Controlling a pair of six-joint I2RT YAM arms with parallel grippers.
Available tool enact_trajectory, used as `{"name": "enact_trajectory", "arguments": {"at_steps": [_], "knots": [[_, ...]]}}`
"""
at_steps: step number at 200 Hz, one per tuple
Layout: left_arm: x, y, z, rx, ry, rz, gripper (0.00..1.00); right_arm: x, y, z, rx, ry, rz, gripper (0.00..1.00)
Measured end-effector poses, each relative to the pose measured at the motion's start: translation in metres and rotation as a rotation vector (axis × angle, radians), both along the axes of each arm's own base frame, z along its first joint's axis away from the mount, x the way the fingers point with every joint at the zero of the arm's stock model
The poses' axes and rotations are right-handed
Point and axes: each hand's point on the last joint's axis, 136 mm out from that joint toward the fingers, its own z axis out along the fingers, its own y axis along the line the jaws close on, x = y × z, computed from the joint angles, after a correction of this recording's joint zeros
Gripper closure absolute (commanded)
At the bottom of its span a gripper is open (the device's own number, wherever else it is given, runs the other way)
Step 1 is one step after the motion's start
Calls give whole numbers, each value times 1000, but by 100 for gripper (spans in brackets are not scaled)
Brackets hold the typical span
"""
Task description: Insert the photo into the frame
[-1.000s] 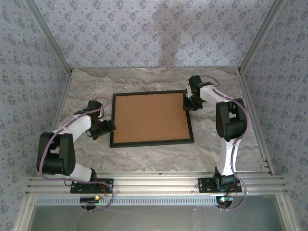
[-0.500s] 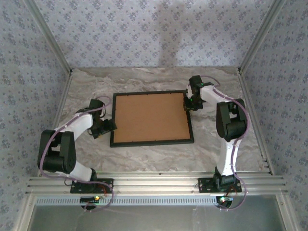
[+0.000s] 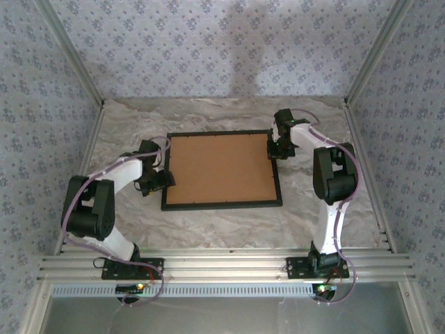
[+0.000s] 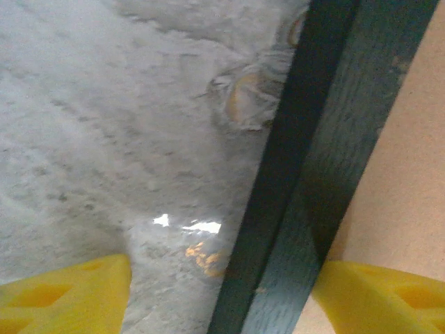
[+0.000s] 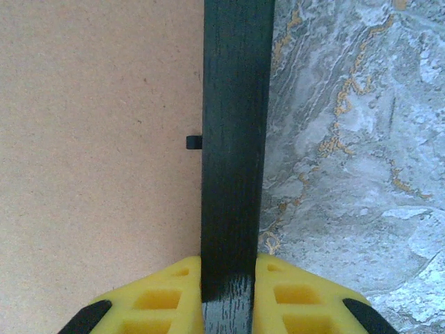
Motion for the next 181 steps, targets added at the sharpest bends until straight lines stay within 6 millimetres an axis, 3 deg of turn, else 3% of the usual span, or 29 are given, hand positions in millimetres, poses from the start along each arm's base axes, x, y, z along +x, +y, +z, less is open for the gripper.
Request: {"name": "enact_trajectory", "arguments": {"at_steps": [72,113,151,181], "knots": [[2,-2,2,12,18,-12,26,1,-2,0,-10,-5,-4,82],[5,-3,13,30,10,-22,24,2,-7,1,-17,-6,-15,82],[18,-27,30,-21,-47,-72,22,2,-8,1,-9,-3,-18,82],[27,-23,45,-35,-105,-51,21,2,-8,1,-9,-3,-18,82]]}}
